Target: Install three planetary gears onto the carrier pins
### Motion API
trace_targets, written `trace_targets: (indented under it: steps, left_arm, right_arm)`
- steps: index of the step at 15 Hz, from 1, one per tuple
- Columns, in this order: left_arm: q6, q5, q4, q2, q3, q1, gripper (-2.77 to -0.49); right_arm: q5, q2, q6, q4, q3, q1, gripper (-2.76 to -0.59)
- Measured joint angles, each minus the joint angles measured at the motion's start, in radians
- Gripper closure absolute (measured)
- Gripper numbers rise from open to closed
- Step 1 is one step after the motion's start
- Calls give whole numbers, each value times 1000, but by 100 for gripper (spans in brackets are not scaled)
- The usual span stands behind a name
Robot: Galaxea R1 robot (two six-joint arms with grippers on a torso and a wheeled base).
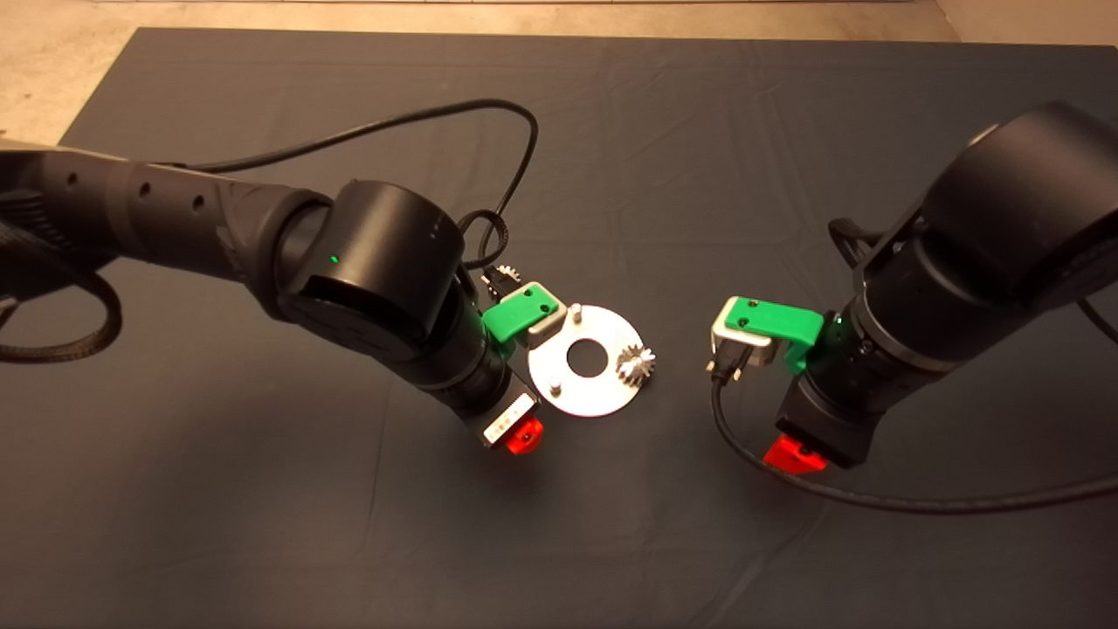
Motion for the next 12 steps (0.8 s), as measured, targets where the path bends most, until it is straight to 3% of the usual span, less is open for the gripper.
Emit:
trace_targets:
  steps: [4,8,9,12]
  left_arm:
    - [6,0,2,-12,6,-7,-275]
    - [59,0,9,-16,-18,-6,-275]
    - [65,0,23,-16,-28,2,-275]
    - [102,0,76,-8,-62,55,-275]
  right_arm:
    - [0,0,31,0,30,-19,-220]
    - [0,0,47,0,39,-23,-220]
    - [0,0,48,0,40,-23,-220]
    - [0,0,48,0,45,-23,-220]
